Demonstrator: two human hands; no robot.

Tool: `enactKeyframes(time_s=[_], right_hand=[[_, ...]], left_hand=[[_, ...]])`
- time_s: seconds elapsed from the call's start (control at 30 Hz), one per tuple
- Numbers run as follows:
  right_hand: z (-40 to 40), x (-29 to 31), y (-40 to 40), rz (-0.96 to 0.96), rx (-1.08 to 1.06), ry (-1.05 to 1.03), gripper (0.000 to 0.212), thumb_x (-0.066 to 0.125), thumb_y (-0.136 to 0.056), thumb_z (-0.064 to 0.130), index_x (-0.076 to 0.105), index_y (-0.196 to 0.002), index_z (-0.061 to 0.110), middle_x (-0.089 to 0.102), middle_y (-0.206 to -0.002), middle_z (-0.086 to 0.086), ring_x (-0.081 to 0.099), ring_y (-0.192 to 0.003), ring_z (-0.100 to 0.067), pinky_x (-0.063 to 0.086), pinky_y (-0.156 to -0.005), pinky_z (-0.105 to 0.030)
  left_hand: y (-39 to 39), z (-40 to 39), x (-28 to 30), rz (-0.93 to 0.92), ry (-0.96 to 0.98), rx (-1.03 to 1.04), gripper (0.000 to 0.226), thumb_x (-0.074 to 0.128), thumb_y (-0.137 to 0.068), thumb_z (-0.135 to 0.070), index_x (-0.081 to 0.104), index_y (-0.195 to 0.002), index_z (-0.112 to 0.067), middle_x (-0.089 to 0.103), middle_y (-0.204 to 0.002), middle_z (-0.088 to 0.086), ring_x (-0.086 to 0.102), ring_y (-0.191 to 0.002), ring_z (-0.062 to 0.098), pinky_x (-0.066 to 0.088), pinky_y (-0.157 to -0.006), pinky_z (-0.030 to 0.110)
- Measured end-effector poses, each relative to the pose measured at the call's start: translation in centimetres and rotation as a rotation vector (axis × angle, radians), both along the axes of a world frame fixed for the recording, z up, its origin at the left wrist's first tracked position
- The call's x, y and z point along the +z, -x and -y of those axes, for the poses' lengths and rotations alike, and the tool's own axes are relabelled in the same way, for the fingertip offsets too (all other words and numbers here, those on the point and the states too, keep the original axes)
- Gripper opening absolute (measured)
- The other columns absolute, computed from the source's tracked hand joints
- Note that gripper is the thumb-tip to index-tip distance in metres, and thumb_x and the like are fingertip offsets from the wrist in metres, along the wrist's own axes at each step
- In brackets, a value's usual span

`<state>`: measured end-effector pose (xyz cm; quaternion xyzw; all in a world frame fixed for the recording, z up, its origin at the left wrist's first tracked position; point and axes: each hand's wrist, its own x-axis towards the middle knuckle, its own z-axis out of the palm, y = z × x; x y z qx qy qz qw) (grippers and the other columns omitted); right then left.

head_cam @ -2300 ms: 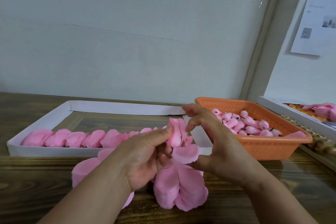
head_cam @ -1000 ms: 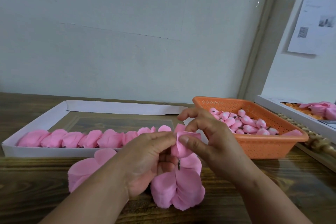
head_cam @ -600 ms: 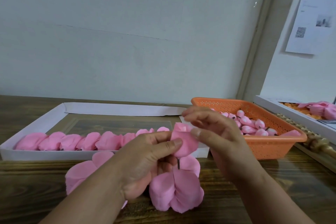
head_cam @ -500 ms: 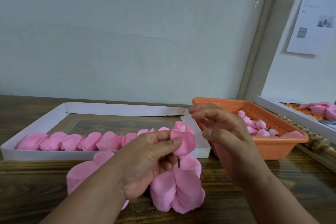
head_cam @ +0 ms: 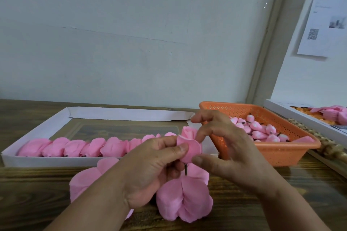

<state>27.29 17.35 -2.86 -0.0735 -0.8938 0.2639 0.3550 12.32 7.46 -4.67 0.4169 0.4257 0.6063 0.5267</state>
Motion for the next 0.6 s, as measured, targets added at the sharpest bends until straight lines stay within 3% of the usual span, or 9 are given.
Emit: enactKeyframes(time_s=[0.07,0.2,0.37,0.5,0.6], right_hand=[[0.0,-0.3,0.3,-0.014,0.010,0.012,0.019,0.073,-0.075,0.027,0.064,-0.085,0.015,0.054,-0.118,0.000,0.049,-0.119,-0.014,0.037,-0.093,-0.012],[-0.3,-0.9,0.8,-0.094,-0.036,0.069,0.009,0.063,-0.081,0.018,0.065,-0.079,0.010,0.060,-0.107,0.002,0.055,-0.109,-0.012,0.039,-0.092,-0.015],[0.2,-0.9,1.3,-0.121,-0.110,0.077,0.009,0.065,-0.079,0.022,0.060,-0.073,0.024,0.062,-0.085,0.008,0.060,-0.089,-0.010,0.044,-0.077,-0.013],[0.5,-0.7,1.5,-0.150,-0.143,0.170,0.024,0.070,-0.073,0.034,0.061,-0.066,0.013,0.061,-0.072,0.000,0.056,-0.071,-0.010,0.044,-0.069,-0.018],[0.5,-0.6,1.3,-0.125,-0.173,0.212,0.017,0.073,-0.075,0.022,0.064,-0.069,0.008,0.062,-0.072,-0.002,0.056,-0.070,-0.012,0.046,-0.067,-0.021]], left_hand=[[0.0,0.0,0.0,-0.001,-0.002,-0.007,0.013,0.059,-0.077,-0.018,0.069,-0.076,-0.010,0.050,-0.068,0.004,0.042,-0.058,0.009,0.039,-0.051,0.017],[0.0,0.0,-0.1,-0.016,0.012,0.001,0.042,0.059,-0.074,-0.021,0.065,-0.109,0.003,0.051,-0.069,0.002,0.043,-0.056,0.007,0.039,-0.050,0.016],[0.2,0.1,0.0,-0.046,0.029,-0.019,0.037,0.060,-0.074,-0.021,0.066,-0.105,-0.001,0.053,-0.068,0.001,0.045,-0.056,0.007,0.041,-0.051,0.016],[0.2,0.1,0.0,-0.069,0.032,-0.014,0.031,0.060,-0.076,-0.020,0.067,-0.100,-0.002,0.053,-0.072,0.003,0.046,-0.056,0.006,0.042,-0.051,0.015],[0.1,0.0,-0.1,-0.061,0.022,0.018,0.030,0.059,-0.080,-0.018,0.066,-0.102,0.001,0.051,-0.078,0.008,0.045,-0.056,0.006,0.041,-0.050,0.015]])
